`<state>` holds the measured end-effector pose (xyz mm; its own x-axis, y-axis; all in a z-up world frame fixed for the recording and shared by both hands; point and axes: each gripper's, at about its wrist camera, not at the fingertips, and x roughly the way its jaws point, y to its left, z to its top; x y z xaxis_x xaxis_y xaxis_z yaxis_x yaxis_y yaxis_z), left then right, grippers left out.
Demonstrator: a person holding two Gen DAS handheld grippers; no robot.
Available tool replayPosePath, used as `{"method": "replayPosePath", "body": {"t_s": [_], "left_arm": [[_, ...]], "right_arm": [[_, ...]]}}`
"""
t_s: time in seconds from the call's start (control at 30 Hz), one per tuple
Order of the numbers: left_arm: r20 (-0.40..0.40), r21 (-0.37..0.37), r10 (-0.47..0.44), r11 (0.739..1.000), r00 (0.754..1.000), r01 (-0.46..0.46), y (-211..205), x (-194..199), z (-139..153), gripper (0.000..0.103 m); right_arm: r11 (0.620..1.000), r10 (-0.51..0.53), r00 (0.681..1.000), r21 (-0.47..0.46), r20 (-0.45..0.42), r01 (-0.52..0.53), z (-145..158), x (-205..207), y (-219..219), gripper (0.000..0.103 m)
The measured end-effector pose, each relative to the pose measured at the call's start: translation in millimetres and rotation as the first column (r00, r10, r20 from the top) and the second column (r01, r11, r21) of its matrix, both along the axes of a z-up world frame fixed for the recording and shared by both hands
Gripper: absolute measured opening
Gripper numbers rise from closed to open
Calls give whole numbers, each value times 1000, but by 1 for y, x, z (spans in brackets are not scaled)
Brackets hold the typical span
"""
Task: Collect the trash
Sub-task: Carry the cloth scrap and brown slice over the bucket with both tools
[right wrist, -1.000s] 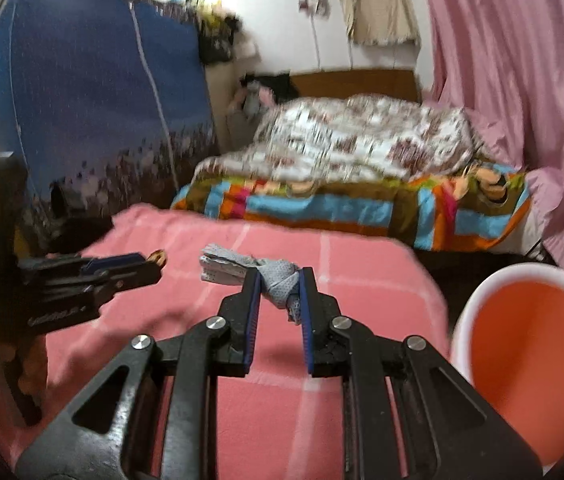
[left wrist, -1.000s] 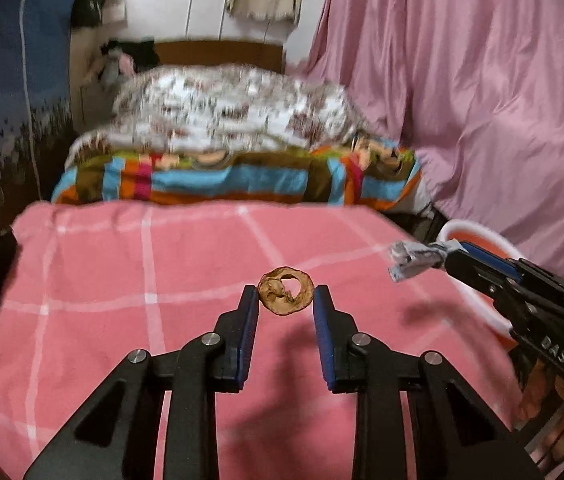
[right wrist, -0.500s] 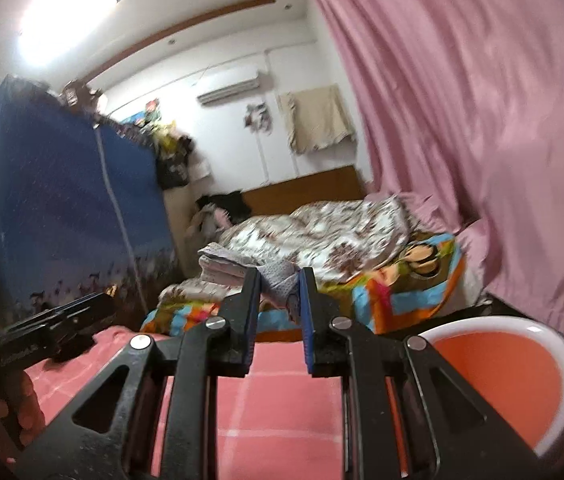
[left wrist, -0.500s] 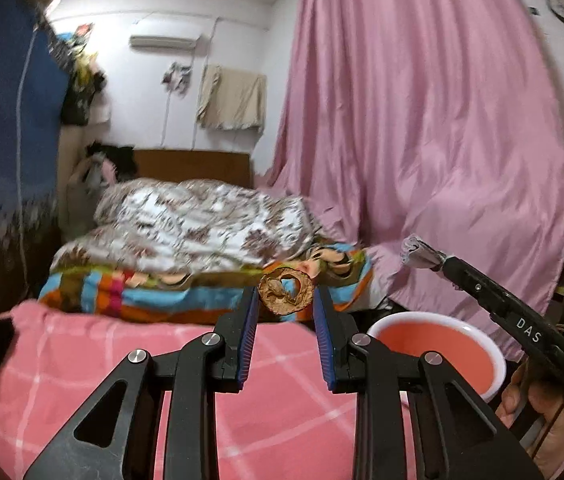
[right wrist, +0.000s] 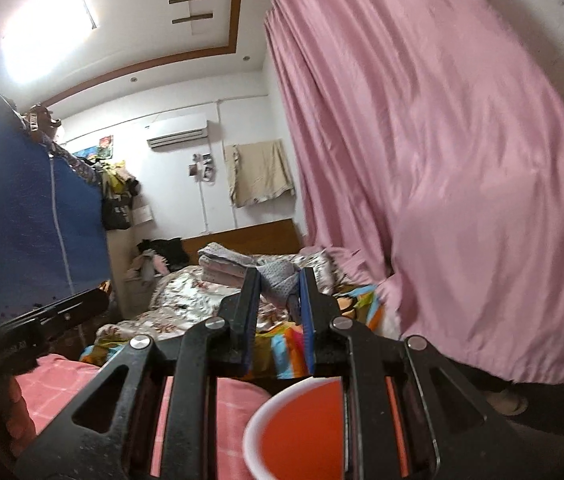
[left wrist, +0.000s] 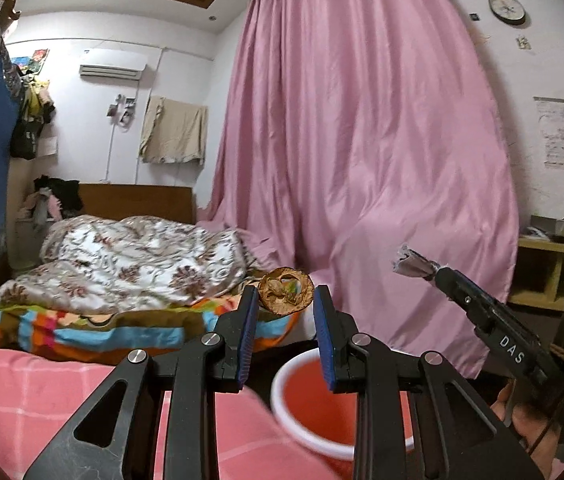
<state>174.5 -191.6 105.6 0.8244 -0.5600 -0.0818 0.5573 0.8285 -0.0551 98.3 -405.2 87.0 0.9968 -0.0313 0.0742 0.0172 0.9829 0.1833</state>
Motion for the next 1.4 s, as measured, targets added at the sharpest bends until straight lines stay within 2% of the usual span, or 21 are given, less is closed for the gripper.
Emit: {"method": "replayPosePath", "body": {"t_s": [0.3, 0.8, 1.2, 1.4], "left_arm": [[11, 27, -54, 998, 998, 54, -31, 0, -6, 24], [-76, 62, -94, 993, 993, 99, -66, 13, -25, 24], [-219, 102, -115, 985, 969, 140, -91, 33, -46, 24], [-289, 108, -124, 981, 949, 161, -99, 44, -56, 24]], "right_arm": [[998, -59, 998, -3, -29, 59, -5, -2, -11, 28], [996, -81, 984, 36, -160, 88, -18, 17, -27, 29], [994, -59, 946, 68, -318, 85, -38, 47, -47, 29], [992, -50, 924, 90, -378, 91, -49, 56, -53, 30]]}}
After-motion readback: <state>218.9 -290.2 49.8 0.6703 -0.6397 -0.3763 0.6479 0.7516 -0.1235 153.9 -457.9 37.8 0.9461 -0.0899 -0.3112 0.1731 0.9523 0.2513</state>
